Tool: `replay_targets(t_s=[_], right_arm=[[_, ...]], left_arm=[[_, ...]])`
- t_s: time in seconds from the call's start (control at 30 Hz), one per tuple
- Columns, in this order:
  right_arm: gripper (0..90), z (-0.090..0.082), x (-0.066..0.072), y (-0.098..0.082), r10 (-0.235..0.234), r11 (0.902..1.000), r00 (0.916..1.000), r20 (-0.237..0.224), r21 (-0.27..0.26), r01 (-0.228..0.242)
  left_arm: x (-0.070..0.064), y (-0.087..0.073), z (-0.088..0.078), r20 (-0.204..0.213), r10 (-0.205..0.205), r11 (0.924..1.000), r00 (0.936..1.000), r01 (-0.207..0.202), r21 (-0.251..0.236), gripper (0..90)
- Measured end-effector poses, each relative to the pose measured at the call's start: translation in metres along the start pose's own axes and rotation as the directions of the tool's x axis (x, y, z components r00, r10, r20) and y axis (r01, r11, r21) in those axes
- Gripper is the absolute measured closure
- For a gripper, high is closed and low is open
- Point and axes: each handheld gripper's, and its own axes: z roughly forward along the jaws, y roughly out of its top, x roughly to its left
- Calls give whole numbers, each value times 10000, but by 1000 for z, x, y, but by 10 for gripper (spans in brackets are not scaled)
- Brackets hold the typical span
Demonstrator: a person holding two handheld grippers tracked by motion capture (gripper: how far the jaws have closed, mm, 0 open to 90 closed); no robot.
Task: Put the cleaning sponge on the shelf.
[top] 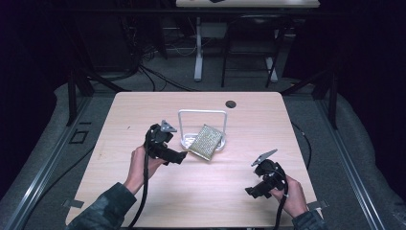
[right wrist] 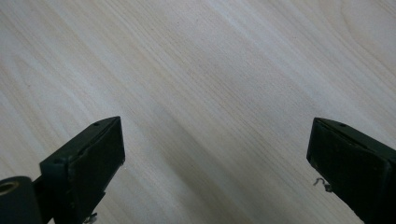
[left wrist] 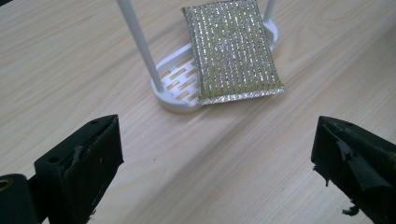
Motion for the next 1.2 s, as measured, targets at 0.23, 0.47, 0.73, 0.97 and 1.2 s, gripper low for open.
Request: replay_targets(t_s=[0.23, 0.47, 0.73, 0.97, 1.2], right_arm=[[40, 0, 1, -1, -2, 10000, 10000, 17, 74, 2], [40, 0, 1, -1, 12, 9999, 10000, 21, 103, -12], [40, 2, 2, -1, -98, 9996, 9999, 31, 251, 97], [40, 3, 2, 0, -66, 9995, 10000, -55, 312, 68], [40, 5, 1, 0, -158, 9993, 9999, -42, 329, 160]], left_arm=[[12, -25, -9, -194, -73, 9995, 9998, 79, 297, 6], [23, -48, -11, -25, -94, 9987, 10000, 95, 499, 6], [33, -79, -9, -176, -695, 9949, 9974, 706, 720, 2], [41, -94, -5, -250, -1233, 9873, 9921, 1252, 976, 2], [42, -93, -1, 80, -1514, 9864, 9884, 1505, 666, 1]])
